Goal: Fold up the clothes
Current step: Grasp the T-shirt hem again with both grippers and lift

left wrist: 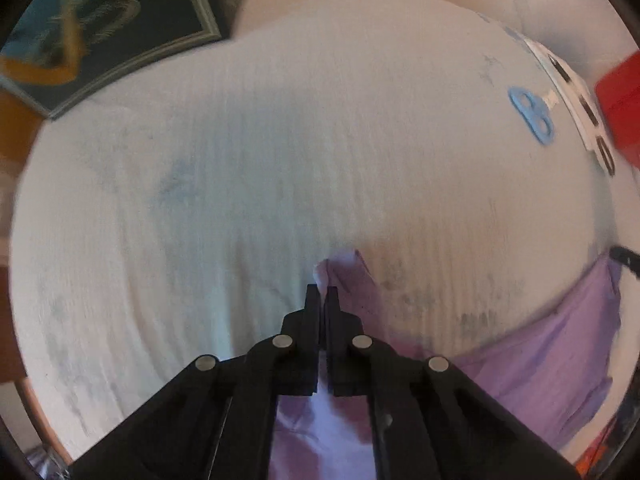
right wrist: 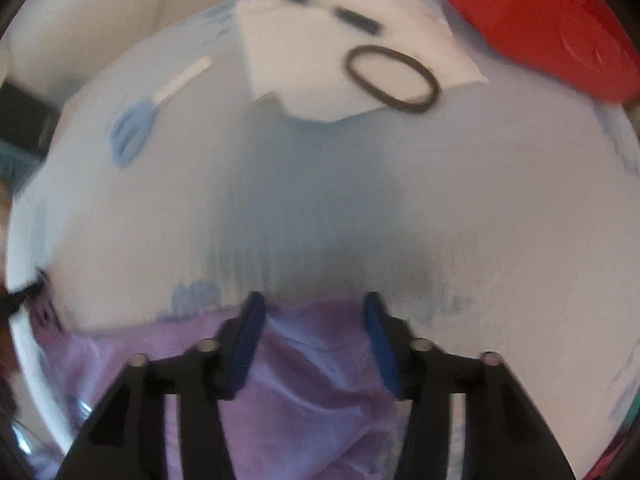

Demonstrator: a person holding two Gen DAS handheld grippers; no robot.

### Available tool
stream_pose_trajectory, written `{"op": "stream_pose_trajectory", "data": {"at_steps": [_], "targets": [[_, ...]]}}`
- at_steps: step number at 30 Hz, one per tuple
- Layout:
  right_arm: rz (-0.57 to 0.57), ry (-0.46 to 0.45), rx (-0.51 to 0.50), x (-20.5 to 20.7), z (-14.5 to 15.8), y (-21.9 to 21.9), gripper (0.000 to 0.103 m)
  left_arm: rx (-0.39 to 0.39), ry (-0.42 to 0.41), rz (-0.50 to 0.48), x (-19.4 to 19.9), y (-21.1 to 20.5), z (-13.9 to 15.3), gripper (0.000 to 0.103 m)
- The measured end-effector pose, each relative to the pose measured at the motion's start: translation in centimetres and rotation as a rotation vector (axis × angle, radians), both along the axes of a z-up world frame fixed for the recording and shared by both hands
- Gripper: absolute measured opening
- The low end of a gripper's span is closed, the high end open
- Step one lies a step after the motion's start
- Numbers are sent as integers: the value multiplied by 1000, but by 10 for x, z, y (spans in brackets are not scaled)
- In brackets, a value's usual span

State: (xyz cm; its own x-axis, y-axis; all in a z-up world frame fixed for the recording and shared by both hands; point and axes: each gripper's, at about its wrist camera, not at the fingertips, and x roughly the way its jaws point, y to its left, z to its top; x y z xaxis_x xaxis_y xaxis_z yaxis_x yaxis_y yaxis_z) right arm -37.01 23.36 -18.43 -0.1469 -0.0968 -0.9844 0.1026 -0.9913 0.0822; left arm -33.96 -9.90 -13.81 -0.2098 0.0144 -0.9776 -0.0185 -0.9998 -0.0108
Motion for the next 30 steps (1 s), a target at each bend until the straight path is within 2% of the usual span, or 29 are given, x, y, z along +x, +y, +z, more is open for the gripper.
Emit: {"op": "stream_pose_trajectory", "data": {"at_steps": [2,4,7,10,12,14,15,16,17,19,21,23,24,25,26,30], "targets": [[13,45,-42,9,12,3,6,24,79,11,19,-5,26,2],[20,108,-118,22,31,13,6,91,163,12,51,-12,55,2],[31,197,-227,58,61,38,6,145,270,-6,104,-14,89,2],[33,264,-281,107,79,67,6,142,336,-42,170,-17,101,2],[40,275,-299,141,80,84,6,125,322,-61,200,-18,93,2],[52,244,-288,164,72,95,6,116,268,-83,232,-14,74,2],[44,209,-271,176,63,102,12,115,223,-80,242,-15,63,2],[25,176,-246,185,54,107,24,115,175,-73,251,-16,52,2],[4,149,-221,191,47,111,30,115,128,-67,261,-18,41,2],[-47,133,-191,201,40,121,34,121,60,-49,277,-21,25,4],[-73,152,-198,207,47,125,34,151,65,-14,289,-30,29,12],[-51,171,-212,214,57,118,34,162,95,11,294,-37,39,32],[-23,177,-213,217,62,110,34,163,120,25,294,-42,45,39],[-9,173,-208,217,64,102,34,166,143,41,294,-46,52,53],[-4,164,-201,216,65,95,34,173,163,62,291,-51,58,60],[-48,132,-198,212,56,93,34,184,192,129,256,-70,57,60]]}}
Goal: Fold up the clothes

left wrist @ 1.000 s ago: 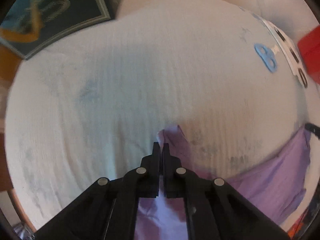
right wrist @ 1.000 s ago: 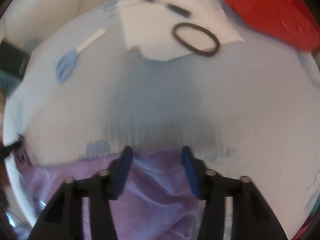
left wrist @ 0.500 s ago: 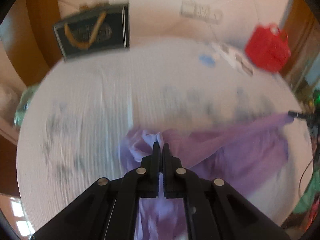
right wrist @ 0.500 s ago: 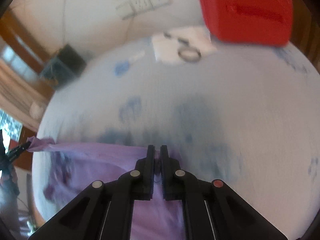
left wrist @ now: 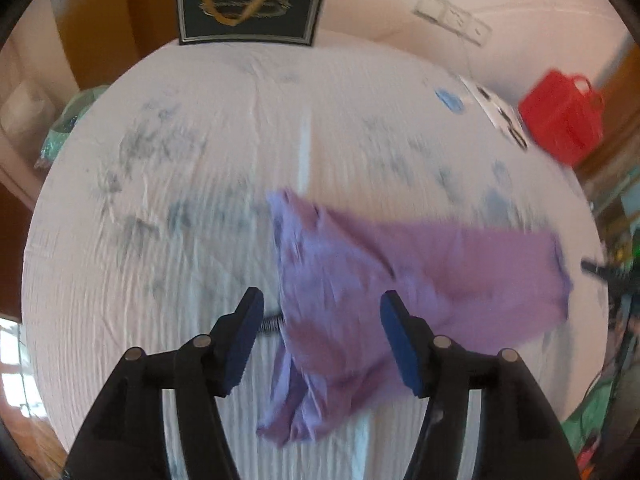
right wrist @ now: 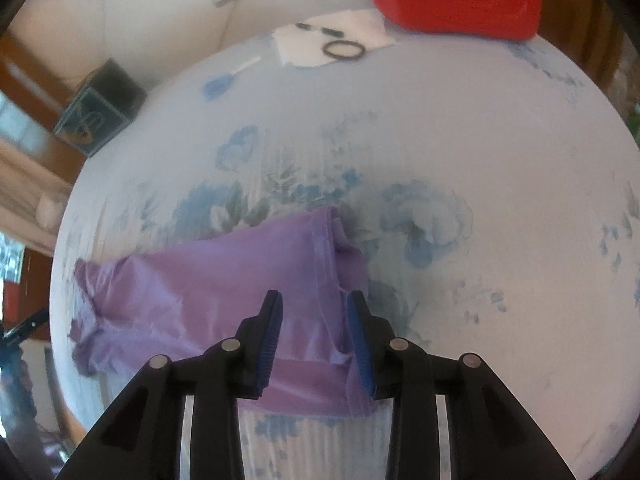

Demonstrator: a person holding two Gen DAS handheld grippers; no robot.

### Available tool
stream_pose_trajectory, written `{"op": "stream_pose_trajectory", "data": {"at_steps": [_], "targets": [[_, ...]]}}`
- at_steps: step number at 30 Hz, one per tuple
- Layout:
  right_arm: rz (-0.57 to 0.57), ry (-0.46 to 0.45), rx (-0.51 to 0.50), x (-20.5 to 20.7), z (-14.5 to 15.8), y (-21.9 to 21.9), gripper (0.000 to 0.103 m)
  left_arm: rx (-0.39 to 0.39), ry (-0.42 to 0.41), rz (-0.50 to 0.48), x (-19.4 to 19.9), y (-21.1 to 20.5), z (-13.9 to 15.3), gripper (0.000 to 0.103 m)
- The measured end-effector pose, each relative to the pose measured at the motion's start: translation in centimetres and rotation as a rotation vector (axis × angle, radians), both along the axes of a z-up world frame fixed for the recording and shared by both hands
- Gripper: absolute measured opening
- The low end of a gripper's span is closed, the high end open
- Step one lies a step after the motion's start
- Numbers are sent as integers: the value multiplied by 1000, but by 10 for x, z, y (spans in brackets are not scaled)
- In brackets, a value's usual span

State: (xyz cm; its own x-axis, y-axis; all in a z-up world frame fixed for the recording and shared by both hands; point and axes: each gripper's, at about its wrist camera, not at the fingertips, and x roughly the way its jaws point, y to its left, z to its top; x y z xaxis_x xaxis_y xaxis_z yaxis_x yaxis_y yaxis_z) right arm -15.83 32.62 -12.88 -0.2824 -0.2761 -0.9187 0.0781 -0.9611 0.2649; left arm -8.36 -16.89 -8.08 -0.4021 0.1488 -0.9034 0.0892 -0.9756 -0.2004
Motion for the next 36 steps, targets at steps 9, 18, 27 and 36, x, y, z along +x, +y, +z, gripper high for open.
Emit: {"op": "stream_pose_trajectory", "data": {"at_steps": [9,18,27,36], "targets": [[-62,-42,55,-34,-13,7,55,-82,-125,24,-72,4,-63,60],[112,-74,221,-58,-47,-46,50,-145,-124,-47,-63,27,-77,6],[48,115,442,-99,-31,-45,21,-146,12,188,-83,9,-53,6],[114,95,78,-55,10,-64,29,-35,16,181,-36,-3,-14,61]]}}
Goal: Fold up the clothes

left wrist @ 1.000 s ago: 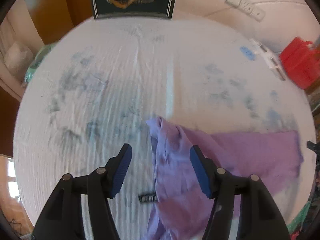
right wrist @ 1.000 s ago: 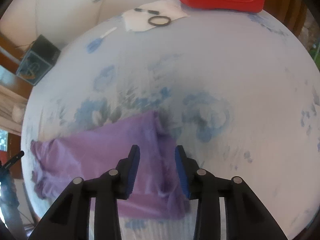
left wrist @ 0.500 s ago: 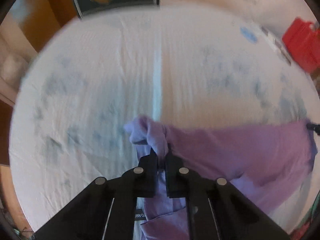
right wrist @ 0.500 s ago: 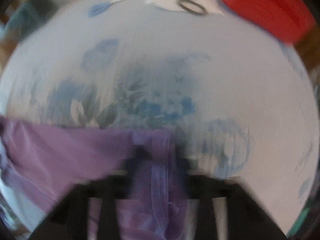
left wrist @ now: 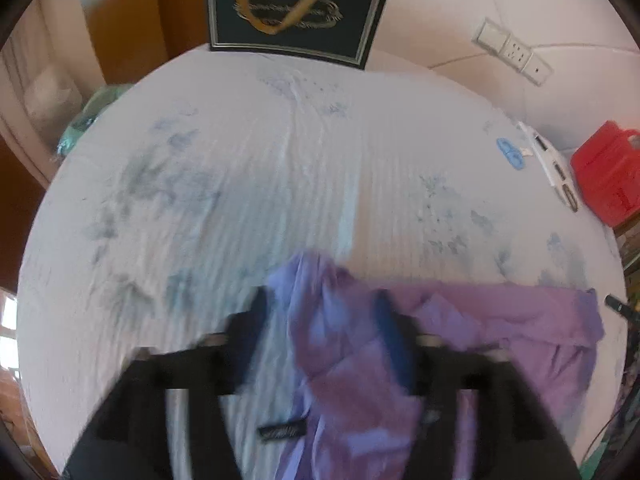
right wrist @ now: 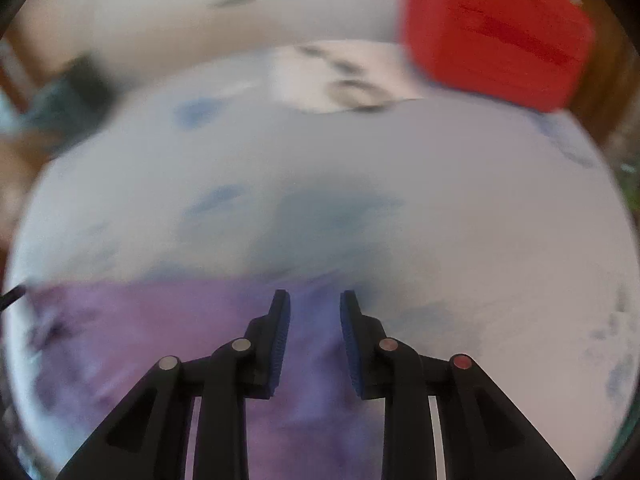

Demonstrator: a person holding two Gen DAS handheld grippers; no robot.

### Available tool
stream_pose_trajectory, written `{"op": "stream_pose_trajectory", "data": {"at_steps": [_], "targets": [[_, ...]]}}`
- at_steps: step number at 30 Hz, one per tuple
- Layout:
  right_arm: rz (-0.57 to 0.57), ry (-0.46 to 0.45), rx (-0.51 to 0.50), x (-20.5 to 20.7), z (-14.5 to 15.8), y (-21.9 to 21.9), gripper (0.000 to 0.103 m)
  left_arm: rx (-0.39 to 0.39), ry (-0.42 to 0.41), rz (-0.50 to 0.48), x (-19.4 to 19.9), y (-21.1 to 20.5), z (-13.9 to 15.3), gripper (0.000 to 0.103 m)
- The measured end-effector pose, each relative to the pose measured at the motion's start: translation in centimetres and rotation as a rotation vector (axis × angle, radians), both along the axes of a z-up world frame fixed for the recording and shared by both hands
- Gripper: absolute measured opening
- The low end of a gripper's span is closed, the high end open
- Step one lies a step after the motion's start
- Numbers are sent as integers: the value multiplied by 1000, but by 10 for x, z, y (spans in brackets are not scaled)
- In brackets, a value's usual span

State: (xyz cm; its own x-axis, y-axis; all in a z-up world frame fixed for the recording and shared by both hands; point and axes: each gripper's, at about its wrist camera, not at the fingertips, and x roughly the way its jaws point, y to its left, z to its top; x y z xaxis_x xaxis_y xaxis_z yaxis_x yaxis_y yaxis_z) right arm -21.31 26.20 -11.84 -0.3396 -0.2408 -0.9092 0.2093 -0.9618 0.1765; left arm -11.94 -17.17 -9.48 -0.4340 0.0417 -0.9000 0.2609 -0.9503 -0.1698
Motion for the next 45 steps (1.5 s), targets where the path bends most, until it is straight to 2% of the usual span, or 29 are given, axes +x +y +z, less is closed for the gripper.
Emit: {"op": "stream_pose_trajectory", "data": {"at_steps": [3,6,9,12,13,14,16,17,22,26,27,28,29,32,37,39,42,43,45], "targets": [[132,-45,-120,20,5,-52,33,7,-21,4,12,-4,5,61],[234,-101,-193,31,-3,-116,36,47,-61,-21,21,0,-10,61],[315,-134,-205,33,-12,-178,36,74,-102,-47,26,10,-31,61],[383,-153,-206,31,-18,-233,33,76,-98,-74,23,21,-41,61],[403,-154,-197,29,-19,-251,32,66,-95,-86,21,24,-43,54],[417,-154,-188,28,-21,-264,31,62,-96,-104,19,26,-46,42],[443,-164,-170,23,-26,-291,24,60,-116,-127,14,27,-53,31],[452,-170,-162,21,-30,-299,24,60,-122,-139,13,26,-56,25],[495,-183,-118,12,-45,-339,25,69,-116,-177,11,22,-61,24],[535,-193,-70,15,-62,-359,25,64,-105,-186,10,20,-61,12],[554,-167,-50,18,-60,-362,17,64,-99,-182,10,20,-60,11],[573,-132,-32,22,-57,-362,3,65,-91,-180,13,18,-58,10],[577,-106,-36,25,-51,-360,3,61,-74,-185,17,18,-52,9],[555,-57,-148,35,-22,-330,3,46,-20,-206,31,19,-34,9],[550,-76,-204,63,-5,-287,3,-41,65,-250,69,25,-6,9],[549,-124,-218,78,-5,-269,4,-28,33,-273,86,26,-9,9],[580,-217,-188,102,-15,-251,14,-3,-56,-273,104,24,-21,9],[582,-229,-175,106,-17,-247,14,-1,-67,-262,106,22,-22,9],[539,-188,-181,101,-8,-242,14,-1,-46,-223,103,16,-17,9]]}}
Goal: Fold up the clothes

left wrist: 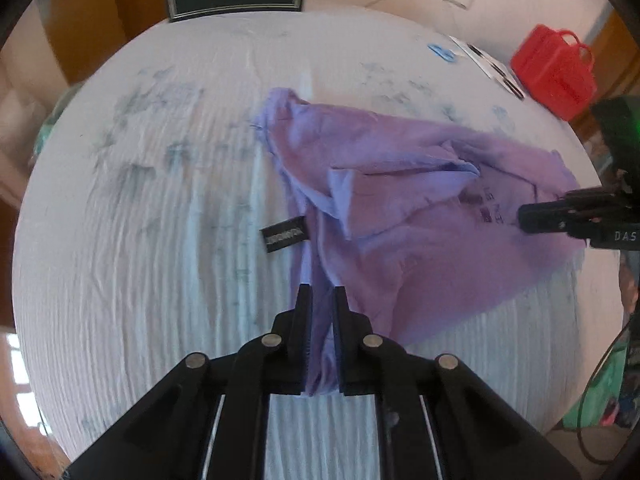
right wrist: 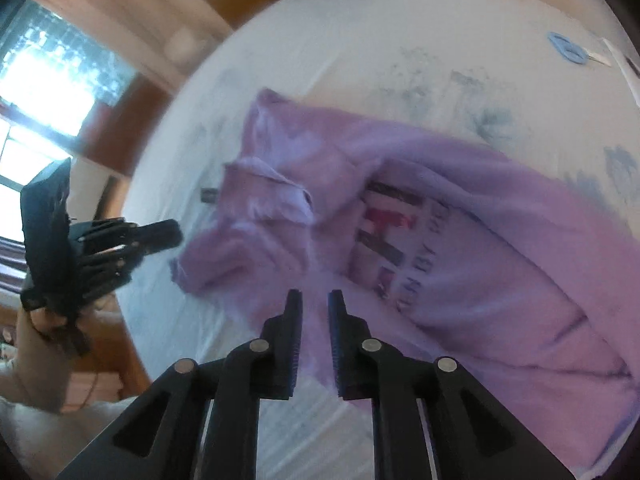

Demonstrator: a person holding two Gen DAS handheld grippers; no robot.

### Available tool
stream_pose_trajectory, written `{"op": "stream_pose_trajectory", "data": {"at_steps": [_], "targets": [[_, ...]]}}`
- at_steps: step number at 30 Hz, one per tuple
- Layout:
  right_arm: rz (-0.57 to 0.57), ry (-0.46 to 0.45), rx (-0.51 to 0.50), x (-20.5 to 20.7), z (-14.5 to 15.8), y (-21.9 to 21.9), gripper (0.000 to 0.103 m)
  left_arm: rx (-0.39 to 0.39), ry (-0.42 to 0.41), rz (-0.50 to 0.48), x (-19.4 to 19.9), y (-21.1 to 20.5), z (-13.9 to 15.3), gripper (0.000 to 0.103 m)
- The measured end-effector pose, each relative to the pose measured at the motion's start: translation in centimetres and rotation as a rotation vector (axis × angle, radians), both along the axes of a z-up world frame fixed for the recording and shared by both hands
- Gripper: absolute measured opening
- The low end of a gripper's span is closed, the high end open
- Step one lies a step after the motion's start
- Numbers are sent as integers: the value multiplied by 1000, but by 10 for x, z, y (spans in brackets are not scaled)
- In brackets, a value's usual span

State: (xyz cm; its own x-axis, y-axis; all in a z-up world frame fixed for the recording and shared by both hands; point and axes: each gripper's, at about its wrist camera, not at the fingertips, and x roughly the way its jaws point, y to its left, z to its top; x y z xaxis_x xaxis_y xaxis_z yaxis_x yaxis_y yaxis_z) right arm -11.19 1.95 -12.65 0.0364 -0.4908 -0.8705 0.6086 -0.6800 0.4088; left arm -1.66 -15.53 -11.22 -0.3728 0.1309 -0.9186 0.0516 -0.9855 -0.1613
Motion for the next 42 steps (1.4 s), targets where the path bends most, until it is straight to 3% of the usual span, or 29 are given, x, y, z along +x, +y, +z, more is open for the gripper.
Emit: {"op": "stream_pose_trajectory", "data": {"at_steps": [3,4,5,7,12,13,14,19,24,25,27,28,29,32,35,38,40,42], "targets": [[-87,59,-33,-15,16,0,23,52,25,41,-22,-3,5,14],[-108,66,-38,-20,17,-4,31,76,33,51,-30,-3,6,25],[-128,67,-41,-24,17,-9,34,99,38,62,-38,-2,6,44],[-172,39,-55,-33,10,-18,38,132,48,84,-54,-1,5,59],[-187,-11,11,-33,-22,-38,35,142,-25,75,-81,17,-21,56],[-162,-28,30,-29,-28,-41,25,140,-45,68,-84,20,-27,24],[-137,-38,58,-24,-34,-43,19,129,-72,50,-82,24,-32,6],[-52,-39,194,7,-43,-23,17,101,-129,-87,-41,41,-37,6],[-216,-41,82,21,-21,54,32,57,-82,-37,-16,20,-14,6],[-279,-37,63,23,-17,76,32,37,-61,-24,-17,17,-8,8],[-425,-36,23,29,-11,119,32,-2,-15,-5,-20,14,1,25],[-506,-32,7,33,-9,141,32,-9,6,-1,-24,14,4,47],[-583,-25,-4,37,-7,162,32,-8,27,2,-27,16,6,63],[-779,-20,16,53,-6,219,32,2,45,-22,-39,27,0,64],[-866,-24,42,70,-6,251,33,7,-23,-21,-51,39,-26,64],[-868,13,71,76,5,270,32,-45,-107,5,-53,52,-50,64],[-835,47,78,75,11,274,32,-96,-96,3,-48,63,-50,64],[-795,67,74,66,12,274,32,-85,-110,16,-44,71,-48,64]]}}
